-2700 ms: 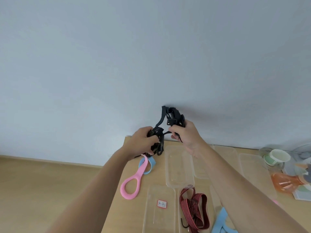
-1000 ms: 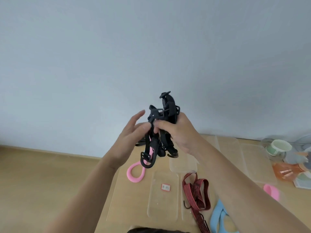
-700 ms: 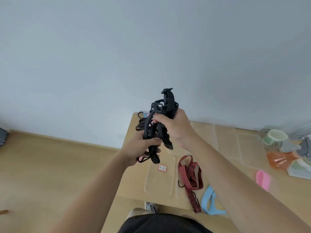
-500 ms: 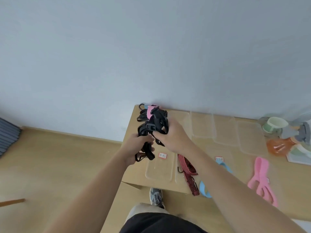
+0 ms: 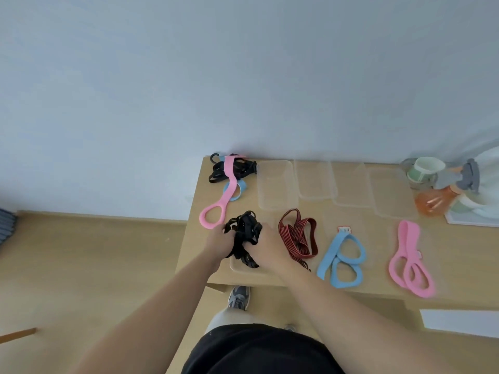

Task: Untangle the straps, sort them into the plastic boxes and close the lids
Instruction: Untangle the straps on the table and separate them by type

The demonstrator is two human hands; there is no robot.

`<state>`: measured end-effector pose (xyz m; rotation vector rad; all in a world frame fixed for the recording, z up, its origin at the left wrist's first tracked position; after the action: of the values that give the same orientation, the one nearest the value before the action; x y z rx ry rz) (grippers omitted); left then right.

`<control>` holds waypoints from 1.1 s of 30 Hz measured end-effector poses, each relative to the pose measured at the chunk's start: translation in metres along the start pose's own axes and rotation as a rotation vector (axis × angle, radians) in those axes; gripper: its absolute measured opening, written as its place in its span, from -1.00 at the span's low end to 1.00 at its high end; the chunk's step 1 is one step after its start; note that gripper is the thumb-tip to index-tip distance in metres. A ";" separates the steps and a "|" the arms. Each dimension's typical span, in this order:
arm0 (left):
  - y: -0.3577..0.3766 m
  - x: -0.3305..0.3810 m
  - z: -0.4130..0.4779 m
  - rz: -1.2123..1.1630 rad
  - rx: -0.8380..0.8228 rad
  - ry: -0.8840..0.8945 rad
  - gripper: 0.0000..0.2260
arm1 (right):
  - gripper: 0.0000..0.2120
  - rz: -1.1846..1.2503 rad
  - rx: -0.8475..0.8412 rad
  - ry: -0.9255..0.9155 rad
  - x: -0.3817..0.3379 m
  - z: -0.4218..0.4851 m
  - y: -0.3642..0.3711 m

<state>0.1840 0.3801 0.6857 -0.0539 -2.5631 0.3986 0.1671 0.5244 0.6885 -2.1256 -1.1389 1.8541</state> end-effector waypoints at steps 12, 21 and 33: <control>0.015 -0.012 0.043 0.452 0.203 0.384 -0.72 | -0.65 -0.586 0.314 -0.167 0.024 0.000 0.016; -0.038 0.041 0.065 0.544 0.376 0.503 -0.63 | -0.78 -0.577 0.489 -0.219 0.001 0.025 -0.003; -0.058 0.142 0.106 0.288 -0.047 0.362 -0.83 | -0.85 0.154 0.296 0.113 -0.057 0.128 0.000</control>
<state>0.0102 0.3129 0.6884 -0.4729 -2.2077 0.3947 0.0550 0.4421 0.7026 -2.1628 -0.6471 1.8026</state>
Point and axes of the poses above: each hand's wrist, its own z-axis towards the middle knuckle, its own y-axis out of the palm, x = y × z, the point moved 2 cm from there along z, towards the middle knuckle, and after that the axes turned 15 degrees about -y, right-handed, at the moved point
